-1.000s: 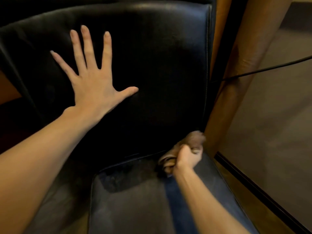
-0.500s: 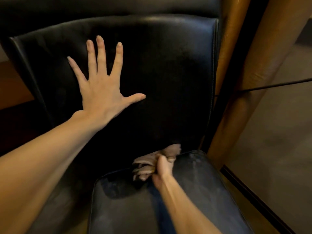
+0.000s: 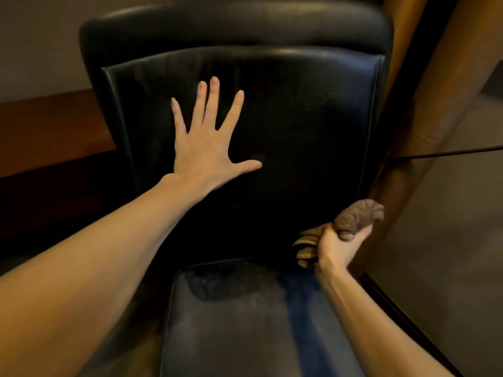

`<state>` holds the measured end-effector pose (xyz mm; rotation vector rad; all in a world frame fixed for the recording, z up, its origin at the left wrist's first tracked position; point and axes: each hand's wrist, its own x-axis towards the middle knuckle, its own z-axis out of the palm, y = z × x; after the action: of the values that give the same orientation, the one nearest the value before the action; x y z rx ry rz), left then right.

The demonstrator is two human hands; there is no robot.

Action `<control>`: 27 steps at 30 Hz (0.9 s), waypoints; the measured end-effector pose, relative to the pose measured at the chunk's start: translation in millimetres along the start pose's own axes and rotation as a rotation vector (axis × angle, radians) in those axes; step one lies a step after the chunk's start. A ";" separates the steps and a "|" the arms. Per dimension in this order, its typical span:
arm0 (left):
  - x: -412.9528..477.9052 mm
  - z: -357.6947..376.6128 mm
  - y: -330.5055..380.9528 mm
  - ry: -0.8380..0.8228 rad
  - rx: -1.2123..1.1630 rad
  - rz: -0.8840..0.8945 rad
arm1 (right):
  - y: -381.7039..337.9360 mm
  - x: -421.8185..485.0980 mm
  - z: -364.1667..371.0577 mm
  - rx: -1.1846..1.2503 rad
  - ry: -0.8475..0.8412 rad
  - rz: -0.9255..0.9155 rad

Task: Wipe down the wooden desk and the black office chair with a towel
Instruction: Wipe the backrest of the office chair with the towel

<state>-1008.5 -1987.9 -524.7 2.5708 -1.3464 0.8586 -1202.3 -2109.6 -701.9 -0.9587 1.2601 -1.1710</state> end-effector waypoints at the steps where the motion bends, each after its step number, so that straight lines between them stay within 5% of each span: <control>1: -0.9 1.3 -2.0 0.008 -0.004 -0.003 | 8.1 -8.8 14.4 0.026 0.018 0.029; 4: -1.5 5.5 -9.4 0.019 -0.001 -0.018 | 42.7 -47.2 63.6 0.133 -0.011 0.152; 10: -4.3 8.6 -14.2 0.052 -0.027 -0.012 | 95.2 -135.9 102.1 0.230 -0.399 0.527; 18: -30.1 -9.6 -56.4 0.074 0.124 0.178 | 84.4 -88.1 59.0 0.109 0.150 0.292; 21: -60.6 -12.8 -109.8 0.088 0.070 -0.127 | 81.7 -73.0 62.1 0.151 0.128 0.342; 24: -86.6 -5.0 -139.5 -0.087 -0.478 -0.576 | 82.3 -77.1 78.2 0.172 0.028 0.419; 27: -97.4 26.2 -134.1 -0.234 -0.983 -0.722 | 76.2 -107.3 91.4 0.187 -0.040 0.498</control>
<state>-935.1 -1846.6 -577.6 2.0565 -0.5137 -0.2106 -1096.5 -1997.9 -746.8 -0.4867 1.2399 -0.8513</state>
